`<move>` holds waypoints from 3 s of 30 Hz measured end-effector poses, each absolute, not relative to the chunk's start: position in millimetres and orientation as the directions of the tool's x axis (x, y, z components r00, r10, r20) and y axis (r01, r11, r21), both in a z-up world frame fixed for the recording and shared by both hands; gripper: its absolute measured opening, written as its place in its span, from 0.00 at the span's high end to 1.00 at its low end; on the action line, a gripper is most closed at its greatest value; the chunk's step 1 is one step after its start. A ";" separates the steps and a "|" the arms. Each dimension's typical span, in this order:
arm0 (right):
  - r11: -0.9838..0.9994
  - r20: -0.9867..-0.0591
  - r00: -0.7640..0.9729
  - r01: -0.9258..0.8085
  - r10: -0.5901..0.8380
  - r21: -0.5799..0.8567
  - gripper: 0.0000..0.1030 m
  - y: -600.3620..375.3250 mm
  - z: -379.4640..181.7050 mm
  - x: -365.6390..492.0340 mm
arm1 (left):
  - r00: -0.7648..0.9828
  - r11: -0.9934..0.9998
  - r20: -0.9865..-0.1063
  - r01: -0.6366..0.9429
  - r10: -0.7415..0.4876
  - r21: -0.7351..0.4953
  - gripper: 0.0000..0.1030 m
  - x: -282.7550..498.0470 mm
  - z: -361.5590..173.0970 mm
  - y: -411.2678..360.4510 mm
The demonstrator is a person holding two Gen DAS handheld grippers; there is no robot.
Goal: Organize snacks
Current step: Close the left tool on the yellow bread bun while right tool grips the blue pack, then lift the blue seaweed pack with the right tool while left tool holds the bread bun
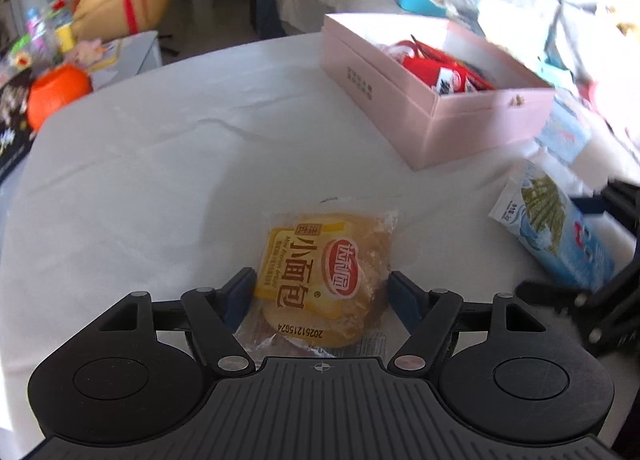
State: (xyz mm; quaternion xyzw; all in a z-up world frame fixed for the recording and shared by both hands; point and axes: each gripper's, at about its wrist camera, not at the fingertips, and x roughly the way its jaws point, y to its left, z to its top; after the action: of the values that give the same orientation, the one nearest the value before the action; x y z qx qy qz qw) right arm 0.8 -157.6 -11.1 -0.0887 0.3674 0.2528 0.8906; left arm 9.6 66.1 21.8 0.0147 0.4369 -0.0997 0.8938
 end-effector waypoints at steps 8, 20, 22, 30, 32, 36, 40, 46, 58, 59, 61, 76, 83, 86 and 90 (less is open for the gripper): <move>0.838 -0.742 0.543 -0.544 0.393 0.046 0.00 -154.6 -4.4 17.7 | 0.647 0.992 -0.755 0.120 -0.109 -0.040 0.25 -17.2 19.5 43.2; 0.812 -0.775 0.515 -0.584 0.366 -0.005 0.06 -122.0 -0.5 55.7 | 0.655 0.990 -0.747 0.137 -0.114 -0.031 0.26 -26.6 18.3 37.2; 0.819 -0.784 0.490 -0.572 0.382 0.041 0.06 -122.3 -0.2 63.5 | 0.665 0.990 -0.739 0.138 -0.110 -0.024 0.26 -29.3 16.9 36.8; 0.847 -0.725 0.565 -0.529 0.394 0.048 0.12 -126.1 18.9 62.4 | 0.673 0.990 -0.731 0.141 -0.115 -0.027 0.26 -32.6 16.5 38.7; 0.846 -0.687 0.598 -0.532 0.414 0.046 0.12 -130.7 33.3 52.6 | 0.662 0.990 -0.740 0.139 -0.118 -0.034 0.26 -30.1 18.1 39.4; 0.846 -0.585 0.674 -0.531 0.452 0.042 0.12 -148.6 69.9 28.1 | 0.649 0.989 -0.748 0.133 -0.138 -0.067 0.26 -26.6 20.5 44.4; 0.849 -0.495 0.722 -0.524 0.485 0.068 0.12 -170.0 93.9 6.8 | 0.657 0.989 -0.743 0.137 -0.130 -0.051 0.26 -28.1 19.2 41.9; 0.852 -0.450 0.747 -0.521 0.489 0.062 0.20 -179.7 83.1 -17.5 | 0.660 0.989 -0.741 0.137 -0.126 -0.046 0.25 -28.1 17.8 39.7; 0.896 -0.522 0.783 -0.438 0.336 -0.080 0.15 -124.6 16.0 12.9 | 0.665 0.989 -0.736 0.143 -0.129 -0.044 0.24 -28.6 16.9 41.7; 0.899 -0.527 0.781 -0.432 0.336 -0.068 0.15 -123.5 14.9 17.7 | 0.666 0.989 -0.735 0.143 -0.129 -0.044 0.24 -29.1 17.0 41.7; 0.906 -0.539 0.773 -0.421 0.334 -0.042 0.15 -121.1 14.6 29.3 | 0.667 0.989 -0.733 0.144 -0.130 -0.044 0.24 -29.5 16.8 41.8; 0.895 -0.614 0.682 -0.436 0.397 0.094 0.20 -150.6 37.0 23.5 | 0.674 0.989 -0.727 0.137 -0.135 -0.056 0.23 -30.0 16.1 41.2; 0.877 -0.673 0.609 -0.462 0.420 0.131 0.20 -166.6 35.9 -4.6 | 0.637 0.980 -0.745 0.143 -0.200 -0.140 0.23 -26.9 22.5 46.7; 0.885 -0.683 0.611 -0.450 0.400 0.116 0.20 -171.9 30.4 -11.2 | 0.614 0.974 -0.756 0.132 -0.226 -0.184 0.23 -20.8 24.9 50.3; 0.896 -0.702 0.611 -0.436 0.365 0.086 0.20 -171.7 19.4 -15.2 | 0.597 0.971 -0.767 0.104 -0.234 -0.216 0.23 -11.0 25.6 52.7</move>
State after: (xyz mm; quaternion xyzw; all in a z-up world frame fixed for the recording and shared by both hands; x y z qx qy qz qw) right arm -15.2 -171.7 19.4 -0.0468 0.3801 0.2232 0.8964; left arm -11.0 52.7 25.6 -0.0744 0.4386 -0.0949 0.8906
